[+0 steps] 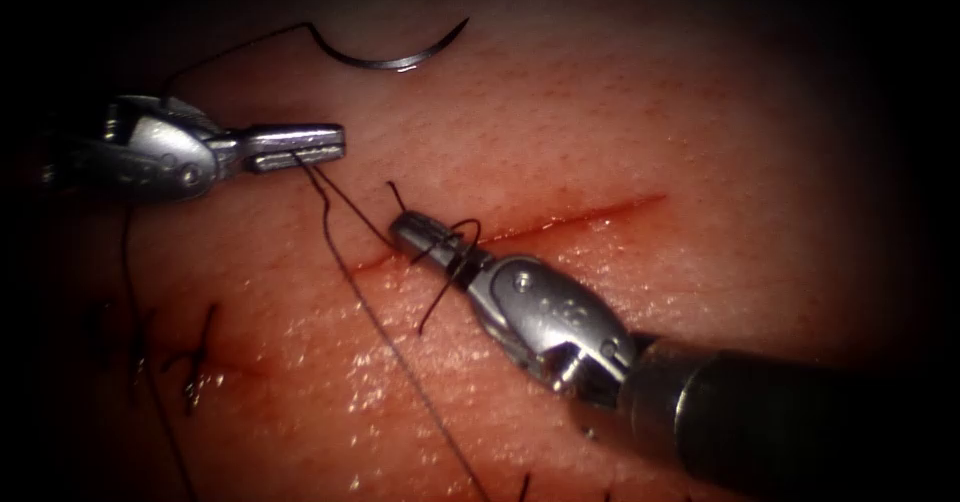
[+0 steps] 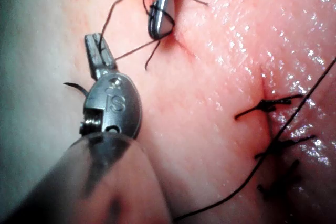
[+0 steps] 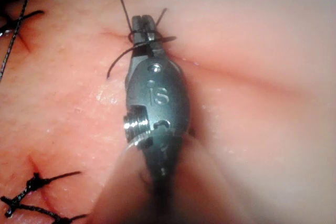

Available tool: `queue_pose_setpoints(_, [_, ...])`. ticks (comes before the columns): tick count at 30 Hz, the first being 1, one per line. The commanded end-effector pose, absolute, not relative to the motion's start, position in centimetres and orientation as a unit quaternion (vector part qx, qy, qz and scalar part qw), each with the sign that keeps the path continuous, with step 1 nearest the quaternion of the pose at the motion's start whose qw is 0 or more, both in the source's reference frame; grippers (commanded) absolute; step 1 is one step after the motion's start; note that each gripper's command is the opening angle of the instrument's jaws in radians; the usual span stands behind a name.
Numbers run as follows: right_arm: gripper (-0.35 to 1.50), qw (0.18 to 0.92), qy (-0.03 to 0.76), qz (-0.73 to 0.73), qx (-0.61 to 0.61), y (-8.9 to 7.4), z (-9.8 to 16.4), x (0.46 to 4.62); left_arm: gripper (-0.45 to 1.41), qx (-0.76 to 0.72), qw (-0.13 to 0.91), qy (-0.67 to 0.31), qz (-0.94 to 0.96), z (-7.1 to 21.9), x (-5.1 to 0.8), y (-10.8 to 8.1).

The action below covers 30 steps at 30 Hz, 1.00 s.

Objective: Wound Closure
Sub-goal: Pull downward through loops while pulling upward on working end with left end-effector

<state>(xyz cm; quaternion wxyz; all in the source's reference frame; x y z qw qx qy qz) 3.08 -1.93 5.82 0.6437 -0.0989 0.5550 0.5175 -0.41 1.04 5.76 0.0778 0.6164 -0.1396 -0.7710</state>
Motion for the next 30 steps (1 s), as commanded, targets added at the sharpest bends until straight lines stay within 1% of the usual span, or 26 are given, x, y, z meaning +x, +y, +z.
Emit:
queue_pose_setpoints(1, [-0.35, 0.647, 0.554, 0.514, -0.103, -2.0, 5.9, 3.14, -0.45, 0.615, 0.073, -0.138, -0.773, 5.8, -0.46, 1.2])
queue_pose_setpoints(14, [-0.35, 0.672, 0.549, 0.481, -0.123, -2.4, 5.6, 3.21, -0.45, 0.598, 0.039, -0.146, -0.787, 6.2, -0.67, 2.1])
queue_pose_setpoints(30, [-0.35, 0.692, 0.544, 0.457, -0.126, -2.8, 5.2, 3.12, -0.45, 0.568, 0.017, -0.168, -0.806, 6.8, -0.69, 2.5])
